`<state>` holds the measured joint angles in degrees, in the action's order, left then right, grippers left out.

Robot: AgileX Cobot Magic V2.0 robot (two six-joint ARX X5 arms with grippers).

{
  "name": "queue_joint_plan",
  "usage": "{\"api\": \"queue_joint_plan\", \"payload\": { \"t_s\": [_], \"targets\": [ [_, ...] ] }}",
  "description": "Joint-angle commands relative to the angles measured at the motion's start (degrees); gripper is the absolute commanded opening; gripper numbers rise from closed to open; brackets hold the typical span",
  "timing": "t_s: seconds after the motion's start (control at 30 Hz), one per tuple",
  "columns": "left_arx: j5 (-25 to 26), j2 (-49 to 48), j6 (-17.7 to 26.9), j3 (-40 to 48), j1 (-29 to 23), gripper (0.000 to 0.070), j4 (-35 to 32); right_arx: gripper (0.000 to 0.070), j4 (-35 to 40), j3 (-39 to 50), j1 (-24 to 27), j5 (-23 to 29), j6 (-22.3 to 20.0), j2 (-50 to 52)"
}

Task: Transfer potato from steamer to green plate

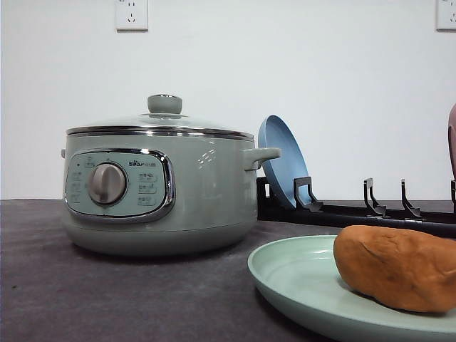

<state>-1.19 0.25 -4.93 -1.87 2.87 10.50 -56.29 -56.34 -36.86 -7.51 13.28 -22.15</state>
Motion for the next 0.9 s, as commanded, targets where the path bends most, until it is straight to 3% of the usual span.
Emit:
{"api": "queue_joint_plan", "payload": {
  "t_s": [0.0,0.87],
  "targets": [
    [0.2,-0.1,1.1,1.2,0.0,0.0,0.3,0.0013,0.7,-0.7,-0.5,0.0,-0.3,-0.2],
    [0.1,-0.1,1.1,1.2,0.0,0.0,0.3,0.0013,1.0,-0.3,0.6,1.6,-1.3,0.0]
  ]
}}
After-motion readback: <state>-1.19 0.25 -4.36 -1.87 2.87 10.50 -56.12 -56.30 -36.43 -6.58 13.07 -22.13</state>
